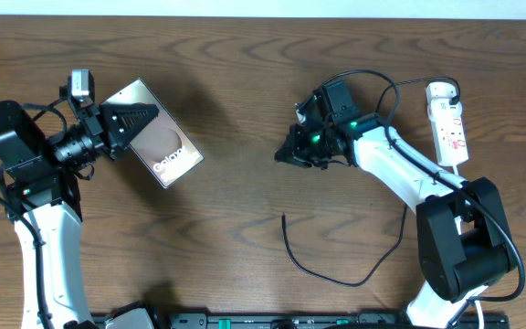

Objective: Plug charger to phone and switch on socket

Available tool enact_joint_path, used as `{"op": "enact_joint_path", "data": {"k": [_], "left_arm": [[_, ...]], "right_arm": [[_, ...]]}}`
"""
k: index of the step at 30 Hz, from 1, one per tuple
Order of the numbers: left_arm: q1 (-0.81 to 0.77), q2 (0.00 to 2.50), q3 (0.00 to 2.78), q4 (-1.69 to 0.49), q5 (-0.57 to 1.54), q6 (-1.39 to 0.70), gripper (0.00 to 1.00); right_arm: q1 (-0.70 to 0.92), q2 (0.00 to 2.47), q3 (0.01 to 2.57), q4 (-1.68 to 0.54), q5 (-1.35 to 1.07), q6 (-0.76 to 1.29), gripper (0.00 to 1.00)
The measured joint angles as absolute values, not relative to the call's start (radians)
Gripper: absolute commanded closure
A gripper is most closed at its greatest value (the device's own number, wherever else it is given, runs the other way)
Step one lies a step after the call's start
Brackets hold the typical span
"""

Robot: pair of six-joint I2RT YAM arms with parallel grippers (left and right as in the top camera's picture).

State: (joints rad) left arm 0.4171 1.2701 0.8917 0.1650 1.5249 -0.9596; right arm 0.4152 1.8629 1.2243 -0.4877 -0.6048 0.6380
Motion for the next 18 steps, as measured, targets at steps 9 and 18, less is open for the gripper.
{"op": "enact_joint_path", "data": {"k": [9,18], "left_arm": [[0.417,1.27,0.891,0.165,1.525,-0.941,0.92],[0.417,1.27,0.891,0.165,1.525,-0.929,0.93]], "right_arm": [[0.416,1.863,1.226,-0.509,-0.555,0.593,0.98],[0.419,1.863,1.229,-0.57,-0.522,0.58,0.99]]}}
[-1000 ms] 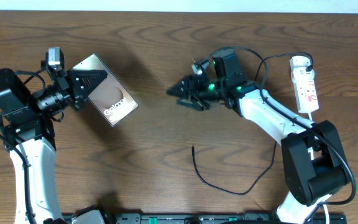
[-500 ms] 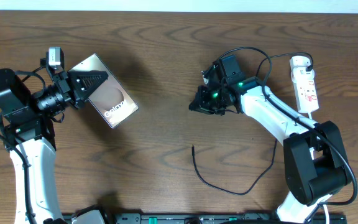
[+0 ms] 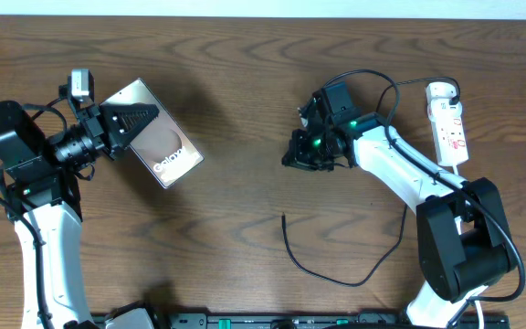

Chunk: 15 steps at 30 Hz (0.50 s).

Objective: Plug charger to phone and switch on socket

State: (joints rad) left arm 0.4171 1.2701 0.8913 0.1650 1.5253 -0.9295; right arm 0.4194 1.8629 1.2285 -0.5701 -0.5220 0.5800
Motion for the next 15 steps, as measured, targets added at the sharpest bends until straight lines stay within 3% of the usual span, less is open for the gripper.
{"op": "enact_joint_path", "data": {"k": [15], "left_arm": [[0.417,1.27,0.891,0.165,1.54,-0.897,0.93]], "right_arm": [[0.432,1.707,1.241,-0.772,-0.325,0.565,0.98]]}}
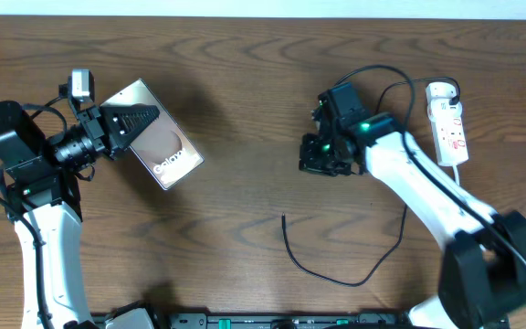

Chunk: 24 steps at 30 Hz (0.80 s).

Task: Plug charger to phone and switch on socket
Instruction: 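Move the right gripper down over the black cable's plug end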

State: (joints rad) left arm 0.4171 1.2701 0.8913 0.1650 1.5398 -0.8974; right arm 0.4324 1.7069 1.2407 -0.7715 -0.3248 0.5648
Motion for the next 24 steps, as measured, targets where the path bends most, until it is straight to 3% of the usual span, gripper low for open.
{"op": "enact_joint_path", "data": {"k": [10,12,14,17,24], "left_arm": [[0.417,1.27,0.891,0.159,1.54,-0.866,0.92],[0.417,1.27,0.891,0.143,1.54,-0.85,0.93],[0.417,1.27,0.891,0.116,1.54,-0.826,0.93],[0.417,1.27,0.88,0.104,1.54,-0.794,0.93],[0.417,1.27,0.814,0.098,1.539,-0.731,0.93]], "right_arm": [[0.458,1.568,1.258,-1.032,-0.17,0.534,0.99],[0.482,1.569,1.258,-1.049,-0.148,0.517,0.88],[0.518,1.569,1.257,-1.057,-0.133,0.502,0.51],[0.578,1.569,1.257,-1.056,-0.125,0.481,0.27],[0.675,1.569,1.253,-1.058,-0.052,0.516,0.29]]}}
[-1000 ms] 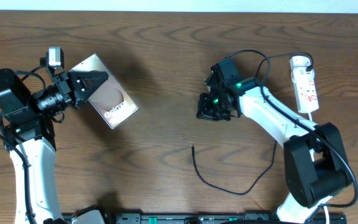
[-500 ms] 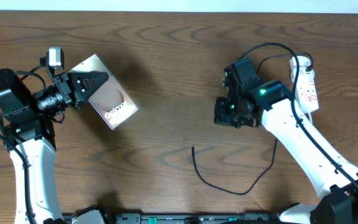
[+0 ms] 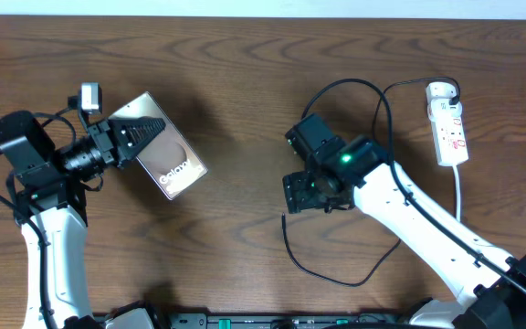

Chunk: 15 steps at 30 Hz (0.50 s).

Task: Plug charger to phone and switch on socket
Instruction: 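Move the right gripper down over the black cable's plug end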

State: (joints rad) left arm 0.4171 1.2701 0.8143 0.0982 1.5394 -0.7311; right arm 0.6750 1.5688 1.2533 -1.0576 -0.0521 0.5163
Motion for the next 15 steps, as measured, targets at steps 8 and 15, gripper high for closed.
{"op": "enact_joint_path", "data": {"k": [8,15], "left_arm": [[0.417,1.27,0.791,0.098,1.54,-0.705,0.93],[0.417,1.27,0.791,0.097,1.54,-0.702,0.93]], "right_arm": [[0.72,1.569,1.144,-0.953,0.005,0.653,0.43],[0.754,1.578,1.019,-0.82,-0.002,0.735,0.51]]}}
